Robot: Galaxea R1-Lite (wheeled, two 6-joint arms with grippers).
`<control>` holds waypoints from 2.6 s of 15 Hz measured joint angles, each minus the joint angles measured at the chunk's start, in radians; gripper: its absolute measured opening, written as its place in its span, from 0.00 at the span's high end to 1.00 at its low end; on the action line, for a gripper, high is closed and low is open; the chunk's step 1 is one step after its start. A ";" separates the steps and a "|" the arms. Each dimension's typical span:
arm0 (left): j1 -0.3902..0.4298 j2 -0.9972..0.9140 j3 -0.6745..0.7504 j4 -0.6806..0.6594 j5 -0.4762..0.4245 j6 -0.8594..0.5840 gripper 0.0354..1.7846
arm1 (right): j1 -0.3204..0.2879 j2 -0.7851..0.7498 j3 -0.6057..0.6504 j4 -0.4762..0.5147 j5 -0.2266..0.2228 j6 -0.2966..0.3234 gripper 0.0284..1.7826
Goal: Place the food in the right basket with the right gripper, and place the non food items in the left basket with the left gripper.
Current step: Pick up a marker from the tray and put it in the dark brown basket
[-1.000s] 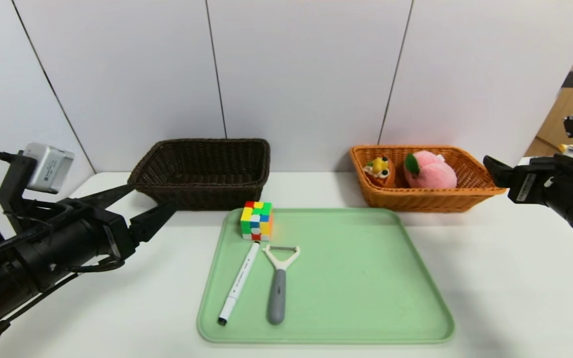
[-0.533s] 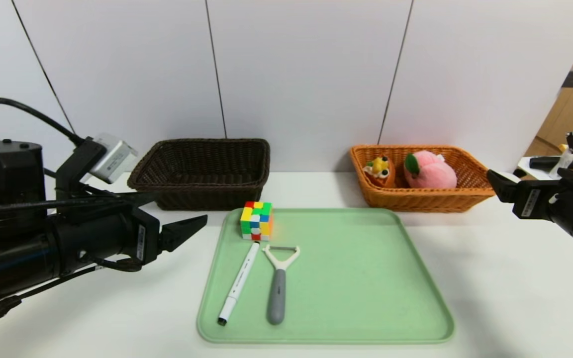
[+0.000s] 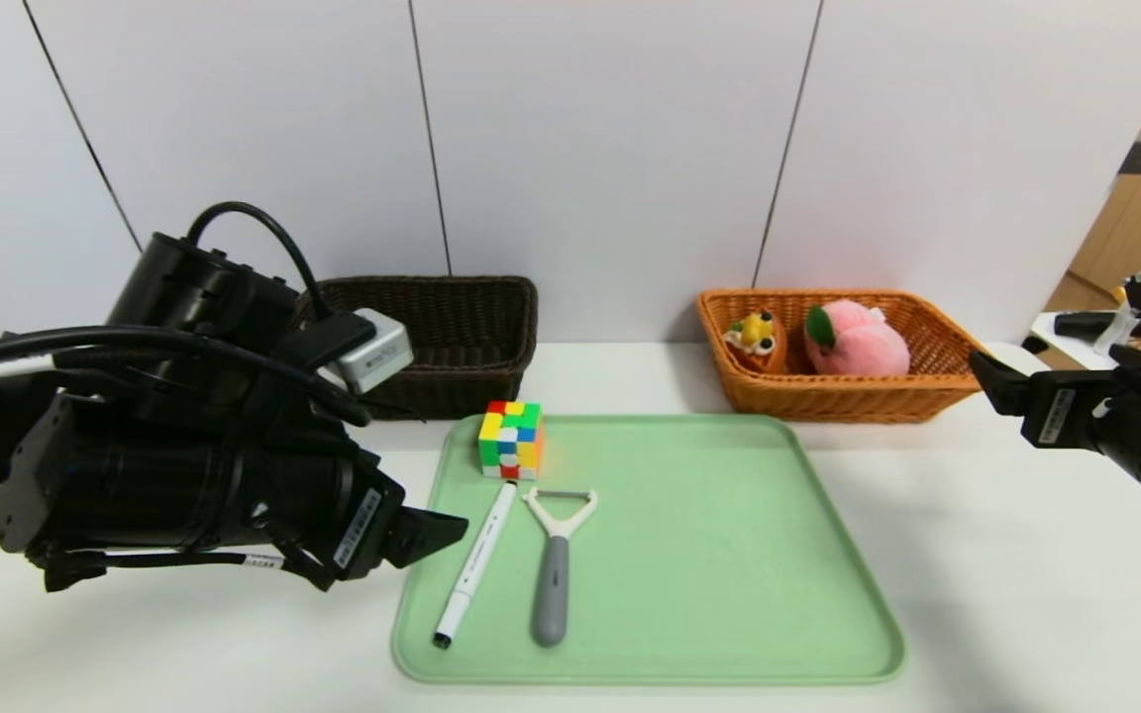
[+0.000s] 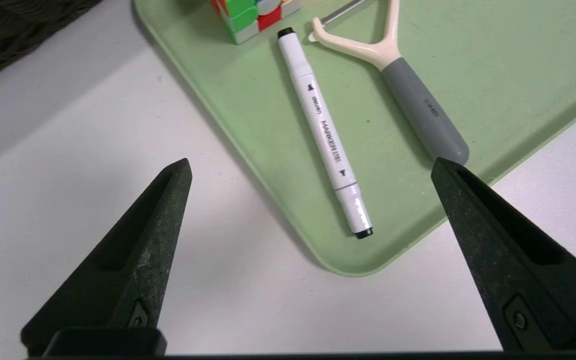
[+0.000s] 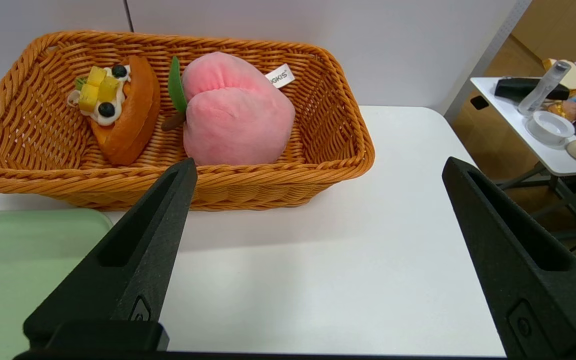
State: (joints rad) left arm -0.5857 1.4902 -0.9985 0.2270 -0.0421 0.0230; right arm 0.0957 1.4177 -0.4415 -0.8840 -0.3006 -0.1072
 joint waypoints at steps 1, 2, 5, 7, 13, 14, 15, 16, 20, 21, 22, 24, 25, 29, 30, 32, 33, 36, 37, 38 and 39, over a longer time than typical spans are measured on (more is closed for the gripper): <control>-0.018 0.019 -0.006 0.002 0.000 -0.024 0.06 | 0.000 0.000 0.000 0.000 0.000 0.000 0.05; -0.032 0.038 -0.008 0.003 0.000 -0.039 0.06 | 0.000 0.001 -0.001 0.000 0.000 0.000 0.05; -0.052 0.096 -0.008 -0.004 0.002 -0.051 0.06 | 0.001 0.006 -0.007 0.000 0.005 -0.003 0.05; -0.054 0.132 0.000 -0.046 0.005 -0.046 0.06 | 0.000 0.010 -0.008 0.000 0.006 -0.003 0.05; -0.071 0.222 0.031 -0.138 0.004 -0.047 0.06 | 0.008 0.027 -0.007 0.000 0.008 -0.008 0.05; -0.072 0.231 0.034 -0.139 0.005 -0.047 0.06 | 0.010 0.028 -0.008 0.000 0.008 -0.008 0.05; -0.072 0.240 0.035 -0.145 0.007 -0.047 0.06 | 0.010 0.029 -0.008 0.000 0.011 -0.007 0.05; -0.072 0.246 0.036 -0.153 0.007 -0.046 0.06 | 0.011 0.031 -0.008 0.000 0.013 -0.007 0.05; -0.072 0.267 0.038 -0.162 0.008 -0.047 0.06 | 0.012 0.037 -0.008 0.000 0.013 -0.007 0.05; -0.072 0.273 0.038 -0.163 0.009 -0.046 0.06 | 0.012 0.040 -0.009 0.000 0.013 -0.007 0.05; -0.072 0.279 0.039 -0.177 0.009 -0.046 0.06 | 0.013 0.043 -0.010 0.000 0.013 -0.007 0.05; -0.072 0.291 0.056 -0.228 0.008 -0.044 0.06 | 0.013 0.047 -0.011 0.000 0.014 -0.007 0.05; -0.072 0.295 0.067 -0.253 0.007 -0.041 0.12 | 0.013 0.048 -0.013 0.000 0.014 -0.007 0.05; -0.072 0.302 0.081 -0.267 0.006 -0.041 0.46 | 0.013 0.049 -0.016 0.000 0.017 -0.007 0.05; -0.072 0.302 0.081 -0.267 0.007 -0.041 0.52 | 0.013 0.050 -0.016 0.000 0.022 -0.007 0.05; -0.072 0.302 0.083 -0.266 0.014 -0.041 0.72 | 0.013 0.050 -0.016 0.000 0.024 -0.007 0.05; -0.072 0.302 0.084 -0.267 0.015 -0.039 0.93 | 0.013 0.050 -0.016 0.000 0.024 -0.007 0.05; -0.072 0.302 0.088 -0.268 0.016 -0.039 0.92 | 0.013 0.050 -0.021 -0.001 0.025 -0.007 0.05; -0.072 0.302 0.089 -0.269 0.018 -0.039 0.92 | 0.013 0.050 -0.023 -0.001 0.024 -0.005 0.05; -0.072 0.302 0.089 -0.268 0.020 -0.039 0.92 | 0.013 0.051 -0.024 0.000 0.025 -0.005 0.05; -0.072 0.301 0.090 -0.268 0.023 -0.040 0.92 | 0.013 0.053 -0.024 0.000 0.025 -0.005 0.05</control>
State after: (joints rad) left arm -0.6581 1.7915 -0.9087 -0.0413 -0.0187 -0.0172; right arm 0.1085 1.4706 -0.4655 -0.8840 -0.2760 -0.1126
